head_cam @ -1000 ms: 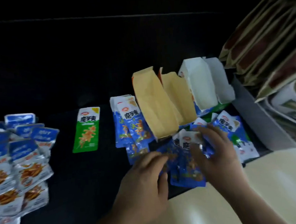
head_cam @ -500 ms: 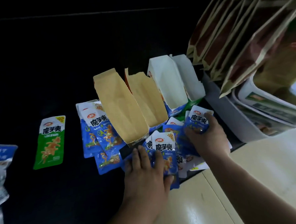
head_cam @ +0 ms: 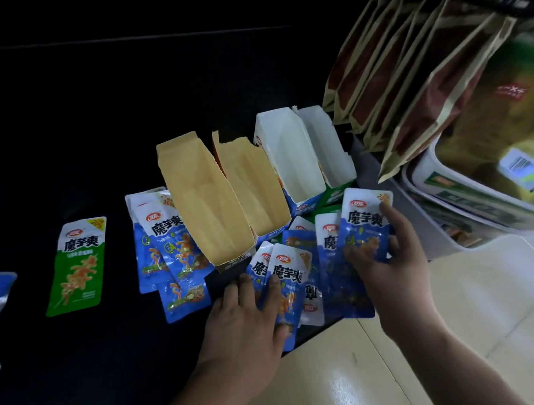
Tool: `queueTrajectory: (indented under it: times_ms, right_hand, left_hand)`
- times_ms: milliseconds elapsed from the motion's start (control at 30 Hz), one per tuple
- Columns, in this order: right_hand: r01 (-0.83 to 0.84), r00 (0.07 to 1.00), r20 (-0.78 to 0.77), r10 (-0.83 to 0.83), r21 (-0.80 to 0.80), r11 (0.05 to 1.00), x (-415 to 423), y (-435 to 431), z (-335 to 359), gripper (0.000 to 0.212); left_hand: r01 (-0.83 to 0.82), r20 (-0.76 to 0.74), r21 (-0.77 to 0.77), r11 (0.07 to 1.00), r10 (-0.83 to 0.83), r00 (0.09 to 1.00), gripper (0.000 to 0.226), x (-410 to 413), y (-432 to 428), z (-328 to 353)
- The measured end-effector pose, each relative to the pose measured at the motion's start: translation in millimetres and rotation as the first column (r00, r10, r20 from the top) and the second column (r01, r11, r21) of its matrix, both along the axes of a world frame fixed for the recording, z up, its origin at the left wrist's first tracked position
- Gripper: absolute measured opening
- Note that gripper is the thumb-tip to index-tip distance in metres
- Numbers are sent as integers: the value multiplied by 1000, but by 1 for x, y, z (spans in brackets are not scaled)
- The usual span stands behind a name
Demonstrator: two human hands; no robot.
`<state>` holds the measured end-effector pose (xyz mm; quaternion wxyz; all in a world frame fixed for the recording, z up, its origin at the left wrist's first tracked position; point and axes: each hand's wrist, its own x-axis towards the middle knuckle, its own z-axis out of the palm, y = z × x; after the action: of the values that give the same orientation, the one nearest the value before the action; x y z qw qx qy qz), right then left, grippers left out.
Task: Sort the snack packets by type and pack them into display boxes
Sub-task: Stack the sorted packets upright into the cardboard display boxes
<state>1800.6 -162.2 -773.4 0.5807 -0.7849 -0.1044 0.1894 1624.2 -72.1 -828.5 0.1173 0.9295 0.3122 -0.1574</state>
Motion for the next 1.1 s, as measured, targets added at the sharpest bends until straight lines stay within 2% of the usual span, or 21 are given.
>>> queueTrajectory:
  times_ms: [133, 267, 433, 500, 567, 667, 733, 800, 900, 1100]
  right_hand:
    - [-112, 987, -116, 109, -15, 994, -28, -3, -3, 94]
    - [-111, 947, -305, 98, -26, 993, -39, -5, -9, 105]
    - [-75, 906, -413, 89, 48, 996, -39, -13, -8, 101]
    - [-56, 895, -440, 79, 65, 996, -39, -18, -10, 94]
    - [-55, 885, -457, 90, 91, 994, -40, -24, -11, 85]
    - [-119, 875, -452, 173, 144, 982, -46, -28, -6, 71]
    - [-160, 863, -450, 230, 187, 969, -51, -29, 1, 62]
    - [-196, 848, -451, 279, 223, 955, -58, -26, 8, 55]
    - [-214, 852, -444, 278, 189, 958, -70, -17, 5, 53]
    - [-95, 886, -454, 92, 17, 995, -86, -4, -41, 51]
  left_hand:
    - [-96, 216, 35, 995, 86, 973, 56, -6, 2, -9]
    - [-196, 414, -38, 980, 194, 889, 44, -9, 0, -22]
    - [-315, 558, -242, 918, 397, 728, 72, -14, -3, -27]
    - [-376, 547, -286, 881, 472, 691, 82, -12, 0, -24]
    - [-405, 507, -389, 828, 559, 656, 71, -11, 2, -20]
    - [-338, 376, -726, 599, 757, 534, 31, -14, 5, -4]
    - [-287, 315, -831, 476, 829, 462, 27, -22, 5, 8]
    - [-250, 275, -883, 396, 871, 407, 26, -34, 4, 23]
    - [-306, 254, -879, 366, 902, 349, 31, -47, 7, 26]
    - [-443, 238, -821, 360, 921, 308, 42, -53, 18, 6]
